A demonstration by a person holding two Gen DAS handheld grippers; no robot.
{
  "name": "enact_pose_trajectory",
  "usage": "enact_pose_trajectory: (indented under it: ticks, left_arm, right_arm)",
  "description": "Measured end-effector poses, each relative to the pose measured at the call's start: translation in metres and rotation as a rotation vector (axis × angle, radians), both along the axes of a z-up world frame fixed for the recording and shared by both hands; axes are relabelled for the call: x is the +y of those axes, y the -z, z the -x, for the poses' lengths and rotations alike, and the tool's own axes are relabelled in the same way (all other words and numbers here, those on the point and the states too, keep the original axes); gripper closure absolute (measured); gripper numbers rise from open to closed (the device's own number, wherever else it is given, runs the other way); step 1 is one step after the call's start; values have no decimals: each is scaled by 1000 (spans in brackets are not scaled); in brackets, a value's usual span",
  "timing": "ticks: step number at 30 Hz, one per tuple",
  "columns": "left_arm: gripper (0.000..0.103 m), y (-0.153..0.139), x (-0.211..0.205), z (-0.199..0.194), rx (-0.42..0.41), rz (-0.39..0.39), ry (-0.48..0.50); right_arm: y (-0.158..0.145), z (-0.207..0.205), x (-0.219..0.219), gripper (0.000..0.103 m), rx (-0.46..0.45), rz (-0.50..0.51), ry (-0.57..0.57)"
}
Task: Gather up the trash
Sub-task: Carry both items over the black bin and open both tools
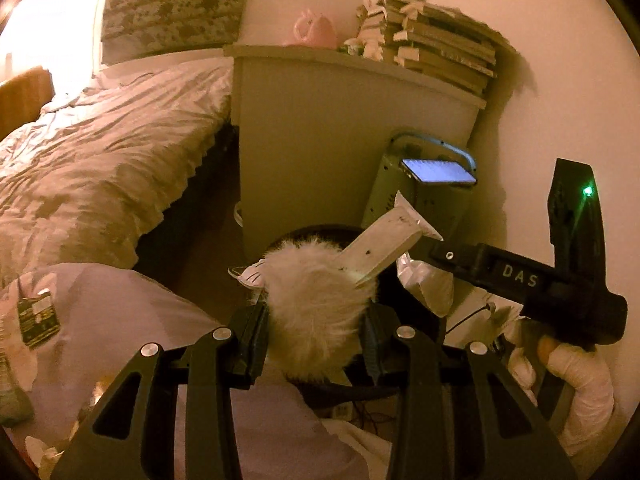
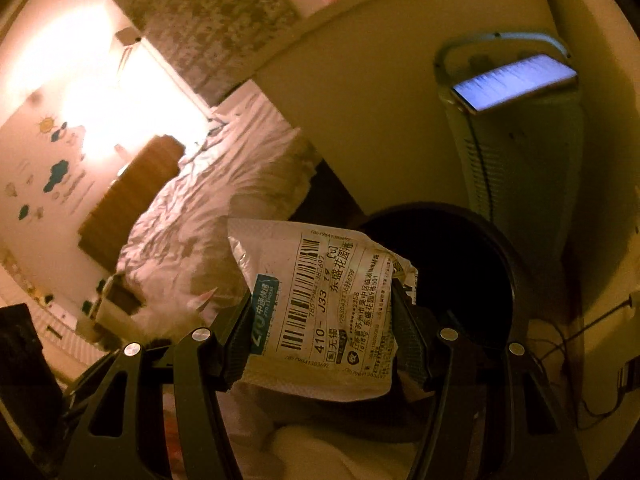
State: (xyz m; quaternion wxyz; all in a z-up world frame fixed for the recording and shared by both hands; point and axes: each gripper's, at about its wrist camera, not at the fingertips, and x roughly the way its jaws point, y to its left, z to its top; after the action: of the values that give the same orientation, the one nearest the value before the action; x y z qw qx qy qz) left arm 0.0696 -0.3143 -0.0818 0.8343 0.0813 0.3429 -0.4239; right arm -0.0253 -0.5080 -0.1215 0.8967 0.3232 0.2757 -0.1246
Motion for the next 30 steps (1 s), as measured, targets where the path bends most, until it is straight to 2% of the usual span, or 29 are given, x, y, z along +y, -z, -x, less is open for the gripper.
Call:
enact_pose_trajectory:
  ticks: [9, 16, 19, 24, 30]
  left_arm:
    - [65, 20, -19, -2, 24, -41, 25]
    - [64, 29, -29, -4, 36, -64, 41]
    - [60, 28, -33, -3, 30, -68, 49]
    - [44, 22, -32, 4, -8, -68, 61]
    - [43, 10, -21, 9, -31, -53, 54]
  right_arm:
    - [32, 2, -19, 41, 42, -49, 28]
    - [45, 0, -25, 38, 75, -65, 41]
    - [47, 1, -24, 34, 91, -56, 56]
    - [48, 6, -29, 24, 101, -67, 80]
    - [39, 9, -19, 21, 89, -54, 77]
